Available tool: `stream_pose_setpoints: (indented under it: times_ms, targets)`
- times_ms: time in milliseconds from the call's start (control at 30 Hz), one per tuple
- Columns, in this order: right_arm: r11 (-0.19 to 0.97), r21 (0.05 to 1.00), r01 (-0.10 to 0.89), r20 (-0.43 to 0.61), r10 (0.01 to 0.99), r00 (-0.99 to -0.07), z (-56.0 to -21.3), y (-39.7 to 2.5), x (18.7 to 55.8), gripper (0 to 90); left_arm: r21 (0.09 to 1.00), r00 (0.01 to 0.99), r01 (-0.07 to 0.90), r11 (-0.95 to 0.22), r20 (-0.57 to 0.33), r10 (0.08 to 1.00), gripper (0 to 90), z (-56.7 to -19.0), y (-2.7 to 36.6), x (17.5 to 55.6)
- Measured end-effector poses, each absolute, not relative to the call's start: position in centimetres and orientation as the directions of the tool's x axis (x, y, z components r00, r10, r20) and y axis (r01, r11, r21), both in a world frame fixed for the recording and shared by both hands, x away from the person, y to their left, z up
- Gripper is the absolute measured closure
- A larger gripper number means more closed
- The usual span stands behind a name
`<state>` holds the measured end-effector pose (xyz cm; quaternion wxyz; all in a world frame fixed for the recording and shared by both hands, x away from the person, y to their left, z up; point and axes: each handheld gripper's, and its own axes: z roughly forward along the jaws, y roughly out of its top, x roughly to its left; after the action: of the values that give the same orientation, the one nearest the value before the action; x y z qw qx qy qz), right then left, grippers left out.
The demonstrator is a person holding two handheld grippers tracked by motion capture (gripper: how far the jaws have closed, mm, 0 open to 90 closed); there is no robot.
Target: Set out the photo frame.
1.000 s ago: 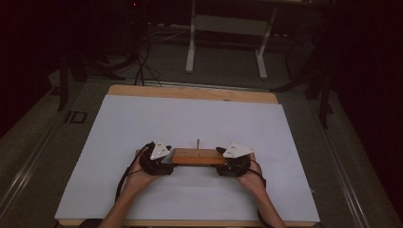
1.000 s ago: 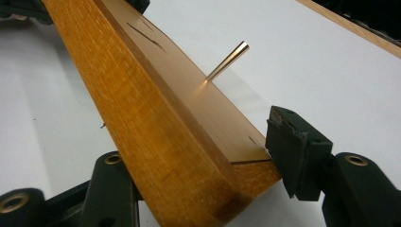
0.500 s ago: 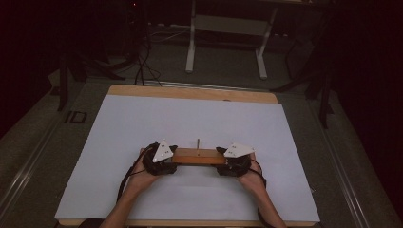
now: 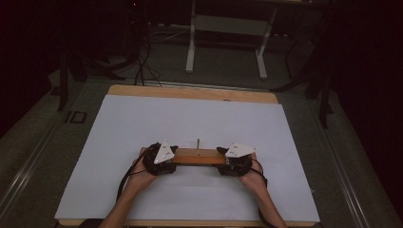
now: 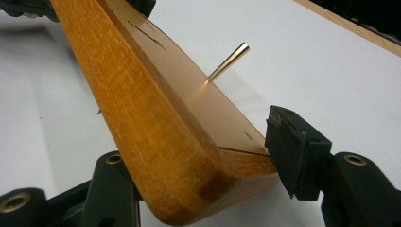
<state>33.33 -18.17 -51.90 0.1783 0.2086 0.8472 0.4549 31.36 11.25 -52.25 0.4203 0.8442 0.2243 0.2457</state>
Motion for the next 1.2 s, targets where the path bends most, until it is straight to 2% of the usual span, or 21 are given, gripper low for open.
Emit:
stream_pose_setpoints:
  times_ms: [833,1200]
  targets:
    - [0.518,0.841,0.159,-0.161,0.519,-0.840,-51.45,-18.14,33.19,47.1,0.783,0.757,0.110,-0.612,0.333,0.562,55.9,-51.98,10.78,31.09]
    - [0.482,0.860,0.168,-0.125,0.518,-0.846,-51.01,-18.80,33.29,49.4,0.777,0.754,0.084,-0.624,0.360,0.550,60.1,-51.79,10.80,30.88]
